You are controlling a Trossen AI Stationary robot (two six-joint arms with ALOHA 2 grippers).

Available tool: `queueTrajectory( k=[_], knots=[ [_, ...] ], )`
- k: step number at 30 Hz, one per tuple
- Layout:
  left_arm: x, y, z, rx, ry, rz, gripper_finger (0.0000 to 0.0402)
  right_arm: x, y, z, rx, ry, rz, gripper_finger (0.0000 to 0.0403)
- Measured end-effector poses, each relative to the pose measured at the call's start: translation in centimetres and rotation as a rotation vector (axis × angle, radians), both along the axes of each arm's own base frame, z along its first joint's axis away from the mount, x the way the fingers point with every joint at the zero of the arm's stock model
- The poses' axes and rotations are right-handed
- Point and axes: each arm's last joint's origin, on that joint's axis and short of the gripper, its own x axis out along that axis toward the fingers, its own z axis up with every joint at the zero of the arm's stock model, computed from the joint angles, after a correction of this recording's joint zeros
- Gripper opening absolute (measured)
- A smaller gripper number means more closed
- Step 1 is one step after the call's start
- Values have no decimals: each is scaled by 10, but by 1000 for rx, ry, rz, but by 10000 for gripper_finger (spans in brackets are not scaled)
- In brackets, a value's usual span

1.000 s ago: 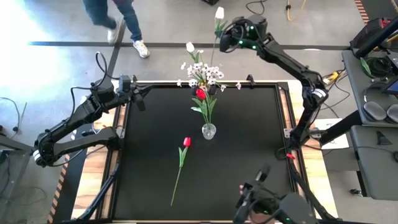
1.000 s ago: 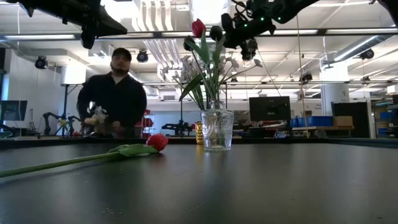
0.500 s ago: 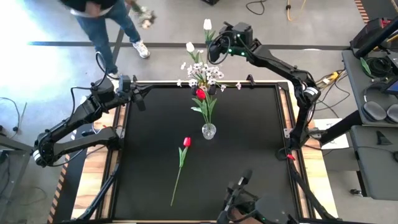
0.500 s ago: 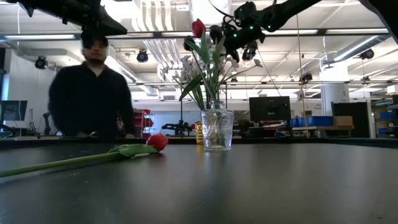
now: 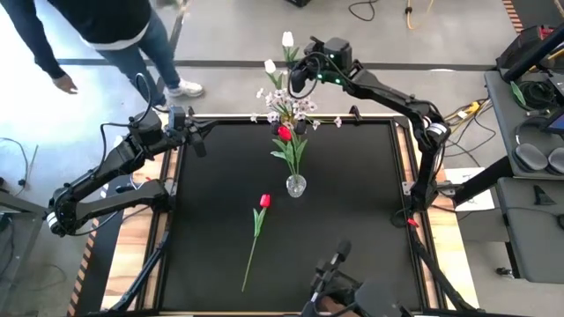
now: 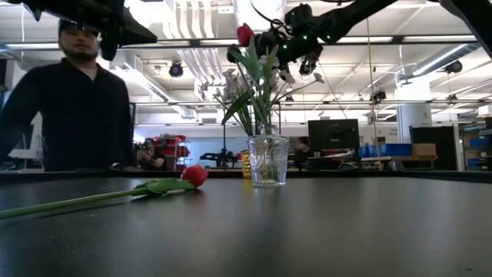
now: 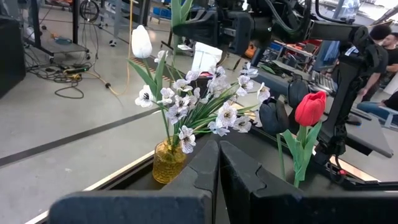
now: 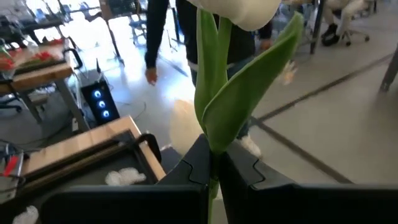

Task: Sort flowers into vase by color
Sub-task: Put the white tulip into the yellow vase

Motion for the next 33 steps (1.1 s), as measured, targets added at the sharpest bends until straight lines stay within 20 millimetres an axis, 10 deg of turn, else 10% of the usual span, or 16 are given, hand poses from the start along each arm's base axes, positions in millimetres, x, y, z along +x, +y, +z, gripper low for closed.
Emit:
queueTrajectory(
  k=[22,33],
  knots=[
    [0,0,0,-1,1,-1,0,-2,2,-38,50,53,-20,14],
    [0,0,0,-4,-1,-1,0,-4,8,-31,69,71,-15,117]
  ],
)
